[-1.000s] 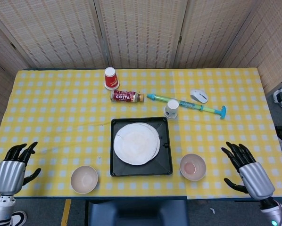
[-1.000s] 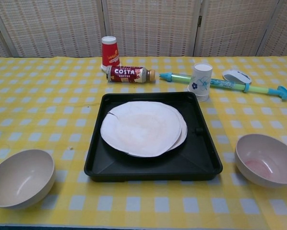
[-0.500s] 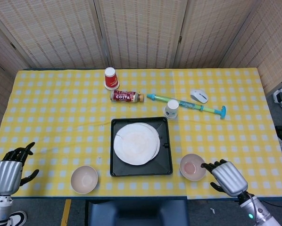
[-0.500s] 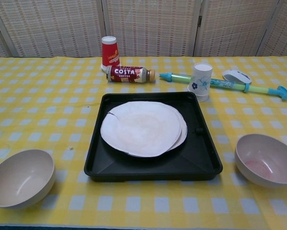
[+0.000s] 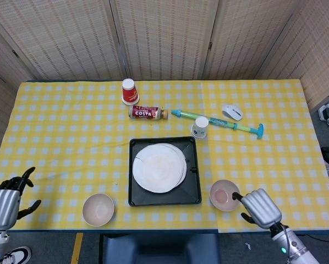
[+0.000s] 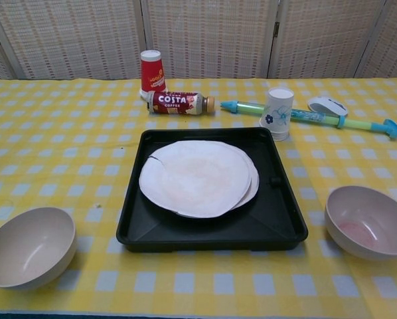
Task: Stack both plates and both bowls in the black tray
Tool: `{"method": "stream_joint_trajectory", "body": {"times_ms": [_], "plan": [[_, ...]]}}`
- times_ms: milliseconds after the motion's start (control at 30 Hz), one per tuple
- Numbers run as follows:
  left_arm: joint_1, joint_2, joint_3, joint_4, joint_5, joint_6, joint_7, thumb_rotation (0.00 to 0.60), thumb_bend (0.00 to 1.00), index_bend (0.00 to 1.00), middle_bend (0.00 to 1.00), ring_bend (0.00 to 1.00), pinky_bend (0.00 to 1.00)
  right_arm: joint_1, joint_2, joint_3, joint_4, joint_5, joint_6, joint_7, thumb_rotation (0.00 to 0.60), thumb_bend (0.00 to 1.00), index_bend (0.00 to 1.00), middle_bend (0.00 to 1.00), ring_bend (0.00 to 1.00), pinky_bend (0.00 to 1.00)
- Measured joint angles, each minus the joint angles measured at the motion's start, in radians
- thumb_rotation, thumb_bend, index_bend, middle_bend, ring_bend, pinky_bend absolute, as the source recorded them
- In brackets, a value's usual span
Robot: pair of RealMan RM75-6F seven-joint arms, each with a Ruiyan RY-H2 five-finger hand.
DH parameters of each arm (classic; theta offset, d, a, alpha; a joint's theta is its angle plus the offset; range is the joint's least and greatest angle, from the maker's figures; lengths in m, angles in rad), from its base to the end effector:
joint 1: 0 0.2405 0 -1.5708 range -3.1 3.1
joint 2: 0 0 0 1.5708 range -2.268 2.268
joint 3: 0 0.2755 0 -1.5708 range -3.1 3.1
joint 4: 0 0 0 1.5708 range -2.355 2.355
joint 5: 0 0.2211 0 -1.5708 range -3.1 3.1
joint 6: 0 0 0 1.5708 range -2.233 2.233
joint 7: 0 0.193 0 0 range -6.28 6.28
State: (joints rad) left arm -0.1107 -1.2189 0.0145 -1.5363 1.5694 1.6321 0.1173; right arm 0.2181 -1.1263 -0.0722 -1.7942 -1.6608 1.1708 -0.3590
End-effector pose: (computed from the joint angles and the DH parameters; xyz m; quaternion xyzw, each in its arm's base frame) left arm -0.3157 0.2258 0.1391 -0.6166 -0.3129 -0.4062 0.5974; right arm -0.2623 -0.2179 0.0556 0.7880 -0.3279 0.2836 0.4371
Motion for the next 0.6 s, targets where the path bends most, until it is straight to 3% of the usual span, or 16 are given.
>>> {"method": "stream_joint_trajectory", "body": {"times_ms": [600], "plan": [[0.018,0.020,-0.002,-0.017,0.044,0.000,-0.026,0.600,0.19,0.15,0.52,0.38,0.45,0.019,-0.035,-0.011,0.041,0.071,-0.055,-0.001,0.600,0.27,0.52,0.90,0.85,0.87]]}}
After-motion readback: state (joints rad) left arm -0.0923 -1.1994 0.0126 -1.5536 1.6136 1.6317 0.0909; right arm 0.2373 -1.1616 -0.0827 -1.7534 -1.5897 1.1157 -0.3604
